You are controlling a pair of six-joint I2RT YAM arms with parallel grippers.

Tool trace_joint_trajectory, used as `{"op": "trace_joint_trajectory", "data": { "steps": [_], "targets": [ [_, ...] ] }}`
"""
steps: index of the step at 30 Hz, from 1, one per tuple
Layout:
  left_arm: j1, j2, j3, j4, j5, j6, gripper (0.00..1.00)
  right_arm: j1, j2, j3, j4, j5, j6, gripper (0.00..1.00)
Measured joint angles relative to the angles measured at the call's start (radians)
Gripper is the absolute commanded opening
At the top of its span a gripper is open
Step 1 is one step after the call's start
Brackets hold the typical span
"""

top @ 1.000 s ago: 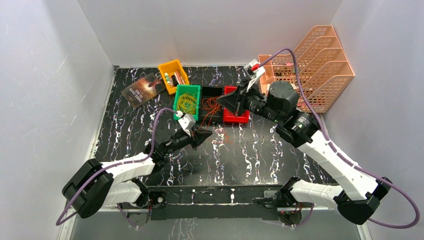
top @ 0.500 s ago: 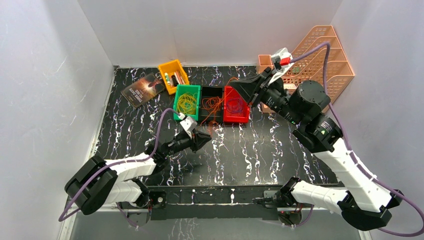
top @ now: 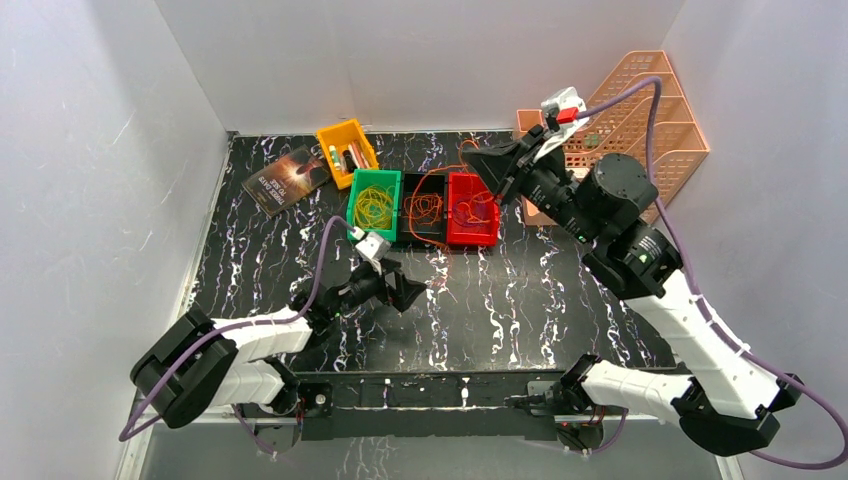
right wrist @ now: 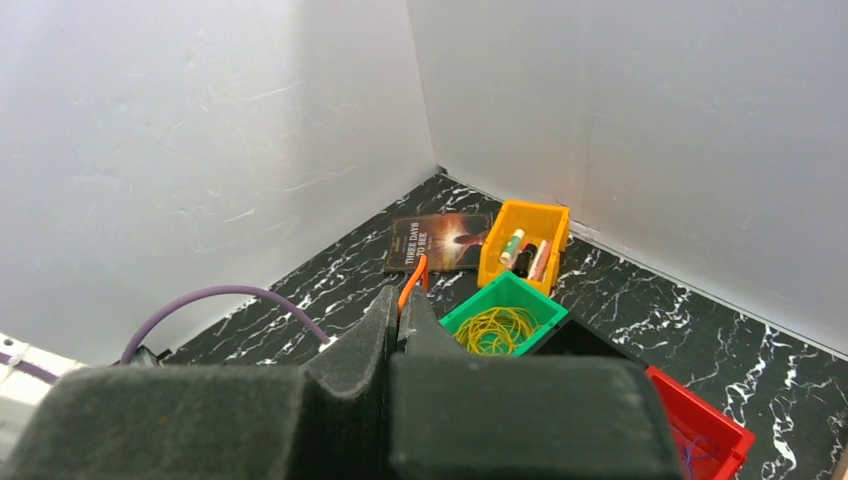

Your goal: Untangle the cables

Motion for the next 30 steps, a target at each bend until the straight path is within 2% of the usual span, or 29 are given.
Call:
{"op": "trace_joint_trajectory", "data": {
  "steps": [9, 15, 21, 30],
  "targets": [
    [0.0, -0.08, -0.089, -0.071, -0.222, -0.111, 0.98, 0.0, 0.088, 0.021, -0.01, 0.088, -0.019, 0.0],
    [0.0, -0.147, -0.08, -0.237, -0.356, -0.245, 0.98, 0.0, 0.182, 0.059, -0.002, 0.108, -0.024, 0.0],
    [0.0, -0.154, -0.061, -0.357, -0.4, -0.317, 0.98, -0.01, 0.285, 0.061, 0.04, 0.105, -0.031, 0.0],
    [0.0, -0.154, -0.013, -0.463, -0.423, -0.315, 0.98, -0.08, 0.438, 0.062, 0.127, 0.074, -0.011, 0.0]
  ]
}}
